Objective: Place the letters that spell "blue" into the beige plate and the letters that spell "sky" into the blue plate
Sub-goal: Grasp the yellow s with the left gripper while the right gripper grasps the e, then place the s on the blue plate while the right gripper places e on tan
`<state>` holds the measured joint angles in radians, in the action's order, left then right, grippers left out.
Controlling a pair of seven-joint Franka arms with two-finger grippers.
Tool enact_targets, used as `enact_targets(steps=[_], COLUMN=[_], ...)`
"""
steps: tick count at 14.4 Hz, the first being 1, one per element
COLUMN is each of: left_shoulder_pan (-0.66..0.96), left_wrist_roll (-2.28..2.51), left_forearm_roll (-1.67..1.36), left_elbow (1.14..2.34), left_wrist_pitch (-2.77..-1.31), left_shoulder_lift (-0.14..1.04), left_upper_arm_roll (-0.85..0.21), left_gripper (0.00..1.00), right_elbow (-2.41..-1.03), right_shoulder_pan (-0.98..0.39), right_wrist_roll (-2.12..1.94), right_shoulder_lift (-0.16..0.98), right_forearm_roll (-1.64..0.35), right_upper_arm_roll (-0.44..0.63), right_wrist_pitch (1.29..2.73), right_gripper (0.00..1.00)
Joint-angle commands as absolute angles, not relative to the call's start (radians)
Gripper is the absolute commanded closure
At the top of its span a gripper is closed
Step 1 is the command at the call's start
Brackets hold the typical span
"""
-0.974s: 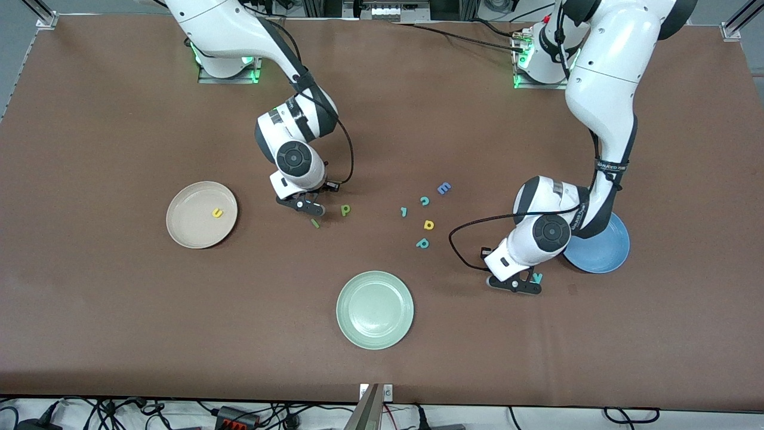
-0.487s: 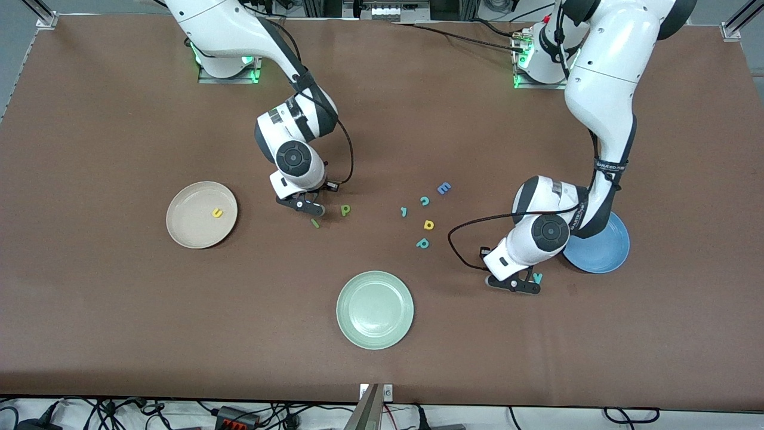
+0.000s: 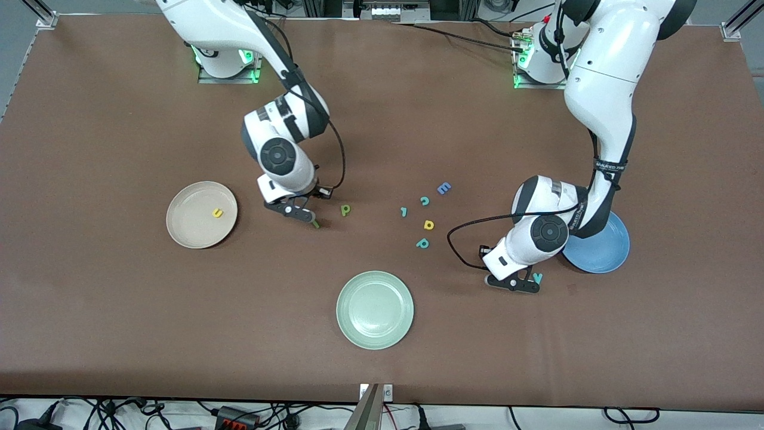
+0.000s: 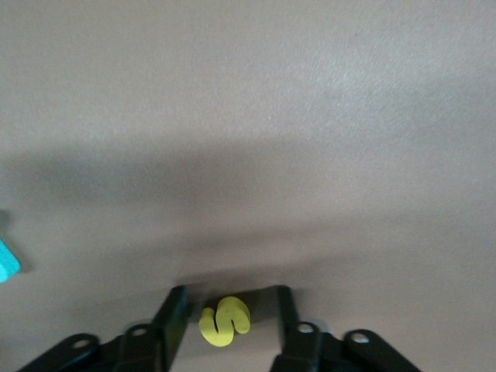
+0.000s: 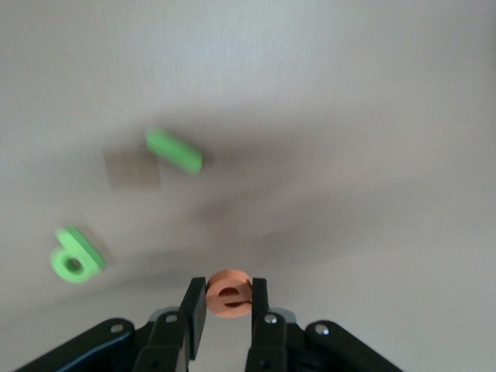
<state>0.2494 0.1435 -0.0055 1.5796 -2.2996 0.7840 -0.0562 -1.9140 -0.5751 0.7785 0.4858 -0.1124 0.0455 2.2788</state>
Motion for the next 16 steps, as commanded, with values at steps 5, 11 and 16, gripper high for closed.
enact_targets(steps=[5,11,16], left_shoulder_pan=[0.247,0.244,0.244], left_wrist_roll=[0.140,0.129,0.129], left_forearm_roll=[-0.020,-0.017,-0.018], left_elbow=[1.603,1.586,1.588], left_wrist_pitch=[-2.188,-2.203,-2.276], left_shoulder_lift=[0.755,0.761,0.772], left_upper_arm_roll=[-0.057,-0.057,-0.057], left_gripper=[0.47,0.60,0.58], right_elbow=[-1.931,-1.933,-1.931], right_shoulder_pan=[-0.440,-0.285,-0.285], right_wrist_roll=[0.312,0.104,0.104], right_shoulder_lift=[0.423,0.485,0.502], right_forearm_roll=[-0.109,-0.109,-0.114], right_upper_arm_roll=[0.273,0.279,0.279], right_wrist_pitch=[2.149,2.163,2.186], right_gripper=[0.82,0.82,0.01])
